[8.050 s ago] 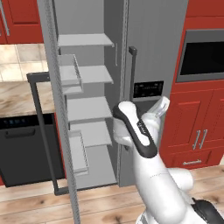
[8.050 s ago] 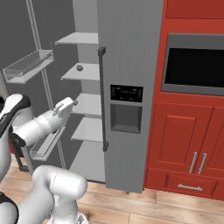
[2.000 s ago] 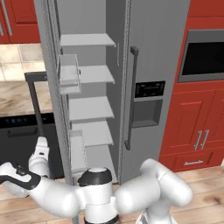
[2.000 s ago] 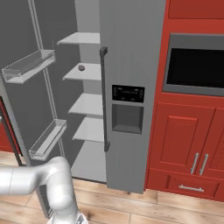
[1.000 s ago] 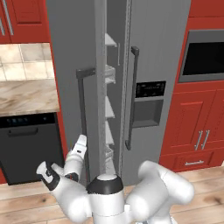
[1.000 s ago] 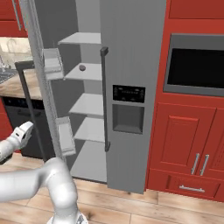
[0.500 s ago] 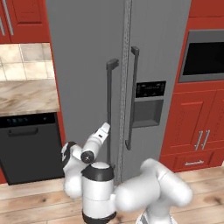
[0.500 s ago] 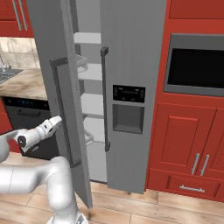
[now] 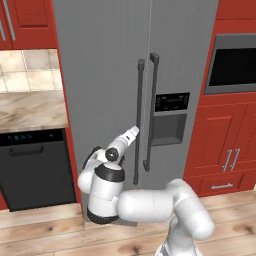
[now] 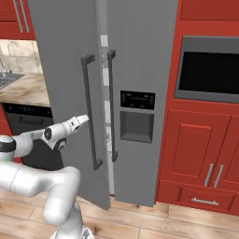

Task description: There's a chicken drumstick in the fridge that needs to be moved to the freezer for freezing. Pick up the chicken drumstick from the fridge, place it on any shelf in the freezer, and close the fridge and freezer doors when done.

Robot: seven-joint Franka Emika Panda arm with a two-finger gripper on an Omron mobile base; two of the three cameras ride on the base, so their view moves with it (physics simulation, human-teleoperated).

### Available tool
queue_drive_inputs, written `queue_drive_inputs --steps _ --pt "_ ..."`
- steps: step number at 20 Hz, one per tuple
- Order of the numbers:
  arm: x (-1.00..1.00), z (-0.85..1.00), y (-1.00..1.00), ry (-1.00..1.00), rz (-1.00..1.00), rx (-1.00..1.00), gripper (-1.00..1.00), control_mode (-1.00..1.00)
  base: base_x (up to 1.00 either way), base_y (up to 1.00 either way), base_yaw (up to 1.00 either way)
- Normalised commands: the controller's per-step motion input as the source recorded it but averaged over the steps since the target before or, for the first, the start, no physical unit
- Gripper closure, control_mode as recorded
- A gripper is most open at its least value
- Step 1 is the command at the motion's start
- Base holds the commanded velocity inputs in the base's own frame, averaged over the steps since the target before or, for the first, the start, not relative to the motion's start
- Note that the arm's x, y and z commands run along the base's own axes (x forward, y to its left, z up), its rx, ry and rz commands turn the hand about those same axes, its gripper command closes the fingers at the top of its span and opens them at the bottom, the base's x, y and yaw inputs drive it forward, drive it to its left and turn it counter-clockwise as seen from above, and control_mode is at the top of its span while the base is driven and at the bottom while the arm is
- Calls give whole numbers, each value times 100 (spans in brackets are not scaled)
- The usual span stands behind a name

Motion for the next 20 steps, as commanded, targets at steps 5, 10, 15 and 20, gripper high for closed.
queue_drive_inputs --steps 5,10,15,20 --pt "71 0 -64 0 -1 14 -100 -100 0 0 0" --pt "83 0 -55 0 0 14 -100 -100 0 0 0" --pt "66 2 -50 0 0 14 -100 -100 0 0 0" --pt "16 8 -37 0 0 12 -100 -100 0 0 0"
